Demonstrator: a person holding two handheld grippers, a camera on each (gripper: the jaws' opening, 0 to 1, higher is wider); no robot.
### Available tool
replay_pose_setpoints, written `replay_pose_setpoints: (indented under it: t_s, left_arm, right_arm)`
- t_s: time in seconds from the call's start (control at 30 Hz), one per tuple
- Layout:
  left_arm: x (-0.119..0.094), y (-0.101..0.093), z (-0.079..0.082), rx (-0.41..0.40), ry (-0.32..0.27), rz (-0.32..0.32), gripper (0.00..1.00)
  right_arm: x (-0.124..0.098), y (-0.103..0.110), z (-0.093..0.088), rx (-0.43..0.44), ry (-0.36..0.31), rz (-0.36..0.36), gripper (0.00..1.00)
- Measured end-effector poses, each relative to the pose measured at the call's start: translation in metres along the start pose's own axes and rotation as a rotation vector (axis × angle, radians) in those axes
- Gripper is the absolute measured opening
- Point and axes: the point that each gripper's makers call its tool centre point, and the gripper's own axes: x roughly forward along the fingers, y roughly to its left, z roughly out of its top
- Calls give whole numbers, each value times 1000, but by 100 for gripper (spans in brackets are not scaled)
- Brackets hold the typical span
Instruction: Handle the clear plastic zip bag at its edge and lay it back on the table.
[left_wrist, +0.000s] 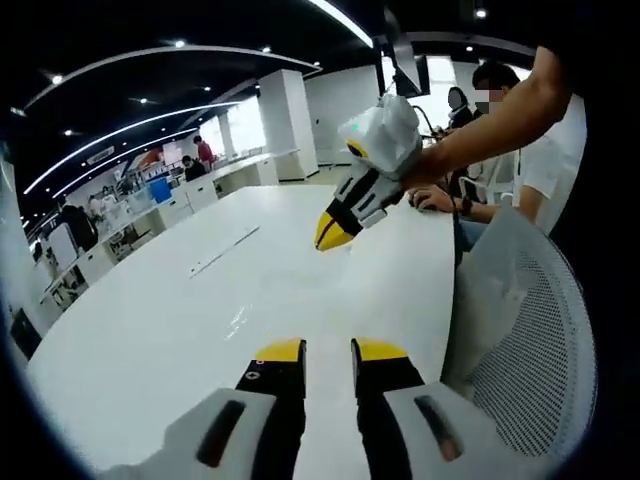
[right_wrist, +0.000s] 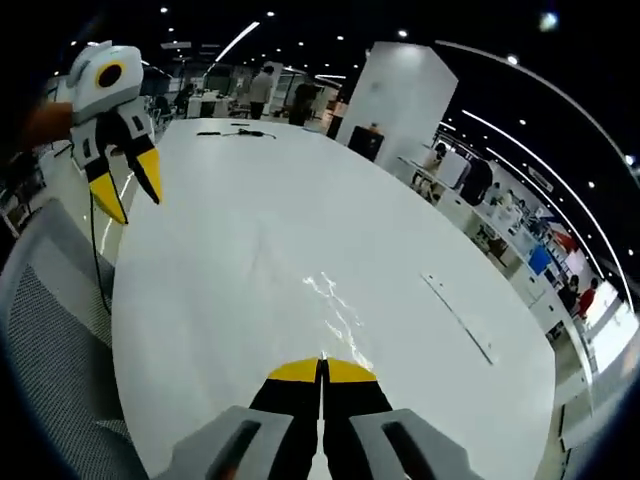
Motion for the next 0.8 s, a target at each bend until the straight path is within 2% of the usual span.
replay_pose_setpoints:
  t_s: [0.33,0.6,0.8]
  left_arm:
    - [-2,9,-5,-15,9,22,19]
    - [-3,23,-19,-33,15,30,20]
    - [-2,18,-18,-44,21,43,22]
  right_arm:
    - [19,-7,-14,-34,27,-67,0]
    - [32,-3,-27,-89,38,-49,0]
    - [40,3,-39,-77,65,-20,0]
